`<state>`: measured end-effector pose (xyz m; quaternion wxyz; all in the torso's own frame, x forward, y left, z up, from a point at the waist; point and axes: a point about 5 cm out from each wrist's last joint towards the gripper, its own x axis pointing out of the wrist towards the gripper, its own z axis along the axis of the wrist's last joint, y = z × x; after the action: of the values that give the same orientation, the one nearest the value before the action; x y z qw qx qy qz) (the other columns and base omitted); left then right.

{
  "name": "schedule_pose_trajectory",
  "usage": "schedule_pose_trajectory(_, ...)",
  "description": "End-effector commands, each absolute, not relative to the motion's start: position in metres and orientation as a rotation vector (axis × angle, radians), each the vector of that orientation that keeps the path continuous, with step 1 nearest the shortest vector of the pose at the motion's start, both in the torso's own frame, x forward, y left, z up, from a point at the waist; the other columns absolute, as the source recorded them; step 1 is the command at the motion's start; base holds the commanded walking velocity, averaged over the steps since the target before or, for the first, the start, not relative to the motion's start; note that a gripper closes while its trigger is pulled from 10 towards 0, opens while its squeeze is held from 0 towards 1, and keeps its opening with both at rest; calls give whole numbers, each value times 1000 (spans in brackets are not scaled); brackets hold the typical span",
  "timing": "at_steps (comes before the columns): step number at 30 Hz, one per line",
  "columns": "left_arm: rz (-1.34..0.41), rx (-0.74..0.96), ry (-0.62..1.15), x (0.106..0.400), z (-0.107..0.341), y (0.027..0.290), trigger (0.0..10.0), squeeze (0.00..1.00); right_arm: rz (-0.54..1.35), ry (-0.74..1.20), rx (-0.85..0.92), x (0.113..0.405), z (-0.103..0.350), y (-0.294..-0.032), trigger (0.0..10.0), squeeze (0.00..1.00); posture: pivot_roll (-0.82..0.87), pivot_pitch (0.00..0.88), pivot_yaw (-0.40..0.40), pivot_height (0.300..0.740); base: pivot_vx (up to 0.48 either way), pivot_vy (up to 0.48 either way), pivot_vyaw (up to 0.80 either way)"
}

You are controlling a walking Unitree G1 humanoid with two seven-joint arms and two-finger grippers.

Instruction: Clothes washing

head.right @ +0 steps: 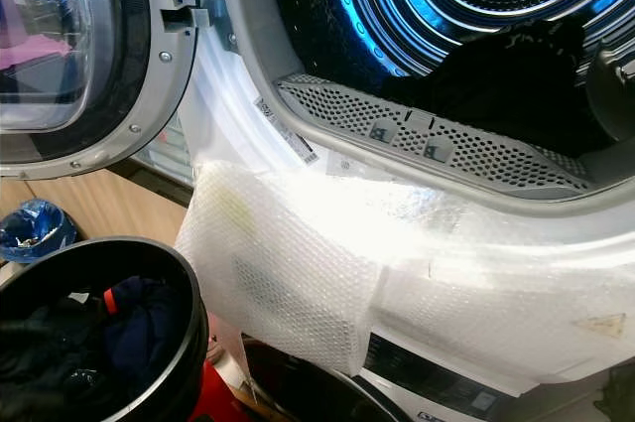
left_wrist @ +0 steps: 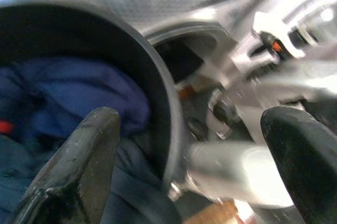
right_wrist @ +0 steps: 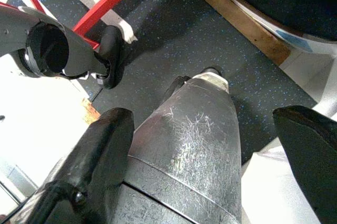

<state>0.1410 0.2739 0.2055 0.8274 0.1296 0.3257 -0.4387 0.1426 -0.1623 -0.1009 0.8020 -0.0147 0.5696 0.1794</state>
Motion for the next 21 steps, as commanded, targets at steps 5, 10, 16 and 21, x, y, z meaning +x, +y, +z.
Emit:
schedule_pose_trajectory(5,-852,497,845,141,211,286,10000,1000,345,1286,-45,124,-107,-171,10000,0,169,92,-33,740,0,0,0)
schedule_pose_trajectory(10,-727,700,940,143,221,303,10000,1000,319,1300,-46,117,-109,-176,10000,0,177,97,-28,740,0,0,0)
schedule_pose_trajectory(16,-658,821,960,146,217,306,10000,1000,314,1307,-51,113,-110,-177,10000,0,179,98,-33,740,0,0,0)
schedule_pose_trajectory(21,-585,914,930,149,219,307,10000,1000,316,1307,-58,113,-111,-176,10000,0,188,97,-36,740,0,0,0)
